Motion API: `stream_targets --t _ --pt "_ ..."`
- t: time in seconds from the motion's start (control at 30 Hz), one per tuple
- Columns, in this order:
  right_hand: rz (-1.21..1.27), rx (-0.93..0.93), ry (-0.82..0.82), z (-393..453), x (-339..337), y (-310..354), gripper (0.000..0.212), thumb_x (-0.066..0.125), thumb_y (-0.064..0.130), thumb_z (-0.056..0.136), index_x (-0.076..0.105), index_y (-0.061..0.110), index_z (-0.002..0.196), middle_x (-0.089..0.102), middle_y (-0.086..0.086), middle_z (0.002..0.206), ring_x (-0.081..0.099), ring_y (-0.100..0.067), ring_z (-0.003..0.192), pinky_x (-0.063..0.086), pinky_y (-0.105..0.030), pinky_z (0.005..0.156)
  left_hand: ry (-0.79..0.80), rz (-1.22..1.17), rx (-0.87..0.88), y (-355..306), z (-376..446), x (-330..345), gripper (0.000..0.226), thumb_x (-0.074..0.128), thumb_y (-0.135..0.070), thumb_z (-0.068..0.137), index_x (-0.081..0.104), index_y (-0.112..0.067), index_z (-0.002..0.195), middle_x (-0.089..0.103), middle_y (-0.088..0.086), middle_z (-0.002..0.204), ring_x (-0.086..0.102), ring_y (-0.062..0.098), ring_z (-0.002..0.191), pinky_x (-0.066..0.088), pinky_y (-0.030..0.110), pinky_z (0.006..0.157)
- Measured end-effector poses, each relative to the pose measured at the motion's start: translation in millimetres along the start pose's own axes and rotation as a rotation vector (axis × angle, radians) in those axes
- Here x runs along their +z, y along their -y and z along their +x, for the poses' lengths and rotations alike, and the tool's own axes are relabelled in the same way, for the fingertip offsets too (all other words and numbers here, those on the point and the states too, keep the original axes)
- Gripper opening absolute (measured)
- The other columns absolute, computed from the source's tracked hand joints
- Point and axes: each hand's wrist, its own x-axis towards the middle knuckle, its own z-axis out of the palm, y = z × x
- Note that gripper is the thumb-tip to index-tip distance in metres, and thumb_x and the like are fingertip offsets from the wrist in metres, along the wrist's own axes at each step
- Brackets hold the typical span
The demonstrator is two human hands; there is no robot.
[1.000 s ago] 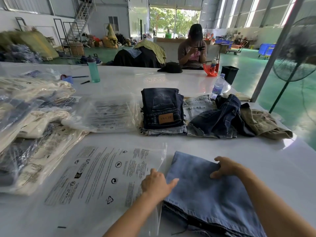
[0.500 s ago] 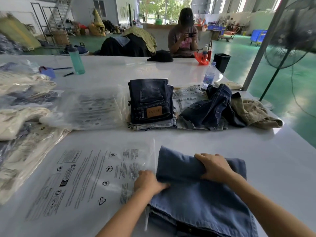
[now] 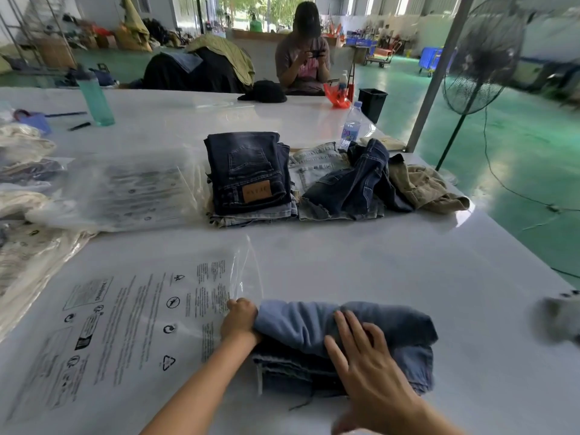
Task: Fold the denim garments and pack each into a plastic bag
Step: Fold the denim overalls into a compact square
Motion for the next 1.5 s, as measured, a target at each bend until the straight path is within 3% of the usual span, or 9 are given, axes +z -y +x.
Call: stream_targets --t 0.17,0.37,0.57,0.7,0.97,1.1,1.27,1.4,1.5 --pt "-0.21 -0.038 -0.126 5 0 -8 0.05 0.052 0.024 0.073 0.066 0.007 0.118 0.064 -0.025 0.117 0.064 -0.04 0.106 0.055 -0.046 0.078 0.139 -0.127 0.158 16 5 -16 0.016 0.053 -0.009 0.09 0.067 -0.005 0.096 0.067 0.015 0.102 0.065 0.028 0.095 0.051 0.034 0.08" --pt "-0.231 0.0 -0.246 19 14 -7 0.042 0.041 0.015 0.077 0.074 0.008 0.102 0.07 -0.021 0.101 0.069 -0.035 0.089 0.056 -0.042 0.069 -0.011 0.035 0.136 50 -13 -34 0.02 0.049 -0.024 0.091 0.064 -0.017 0.08 0.065 0.008 0.092 0.063 0.024 0.086 0.044 0.026 0.067" --pt "0.205 0.196 -0.244 33 -24 -52 0.065 0.091 0.022 0.037 0.07 0.01 0.097 0.07 -0.004 0.078 0.066 -0.03 0.063 0.051 -0.04 0.057 -0.071 0.207 0.153 56 -39 -26 0.052 0.068 -0.045 0.082 0.048 -0.017 0.121 0.045 0.0 0.127 0.053 0.02 0.114 0.045 0.032 0.089" --pt "0.465 0.261 -0.251 36 -42 -52 0.063 0.077 0.027 0.057 0.062 0.017 0.117 0.072 -0.002 0.09 0.065 -0.032 0.081 0.043 -0.033 0.069 -0.05 0.177 0.154 42 -54 -27 0.068 0.074 -0.052 0.073 0.041 -0.016 0.121 0.038 -0.001 0.13 0.059 0.018 0.104 0.048 0.032 0.085" --pt "0.404 0.006 -0.069 64 -43 -17 0.05 0.053 0.044 0.069 0.048 0.027 0.116 0.065 0.008 0.104 0.061 -0.023 0.097 0.041 -0.03 0.078 -0.341 -0.429 0.223 50 -78 -63 0.011 0.059 -0.009 0.088 0.06 -0.016 0.095 0.061 -0.001 0.092 0.058 0.011 0.069 0.042 0.013 0.056" --pt "0.129 -0.002 -0.011 70 -34 -10 0.046 0.051 0.043 0.079 0.045 0.026 0.121 0.062 0.002 0.112 0.058 -0.027 0.104 0.035 -0.033 0.084 -0.523 -0.342 0.214 53 -81 -78 0.03 0.046 0.0 0.092 0.058 -0.008 0.118 0.054 0.004 0.123 0.056 0.015 0.102 0.037 0.014 0.083" --pt "-0.039 -0.108 -0.179 77 -51 13 0.057 0.079 0.064 0.043 0.067 0.024 0.081 0.063 0.002 0.063 0.061 -0.02 0.054 0.047 -0.032 0.056 -0.417 -0.183 0.306 25 -86 -89 0.059 0.039 0.007 0.086 0.033 -0.012 0.142 0.027 0.0 0.15 0.053 0.021 0.119 0.044 0.025 0.095" --pt "0.105 -0.116 -0.068 89 -49 31 0.05 0.053 0.059 0.08 0.049 0.021 0.112 0.062 -0.002 0.103 0.059 -0.027 0.095 0.033 -0.036 0.081 -0.265 -0.121 0.355 1 -94 -97 0.043 0.043 0.007 0.081 0.041 -0.014 0.119 0.038 0.003 0.128 0.055 0.023 0.098 0.041 0.022 0.068" --pt "0.194 -0.144 -0.033 103 -57 39 0.045 0.052 0.051 0.08 0.051 0.022 0.113 0.063 -0.001 0.106 0.058 -0.028 0.099 0.033 -0.036 0.082 -0.088 -0.075 0.394 -17 -99 -96 0.041 0.046 0.006 0.08 0.04 -0.012 0.116 0.038 0.007 0.121 0.057 0.027 0.097 0.049 0.03 0.076"
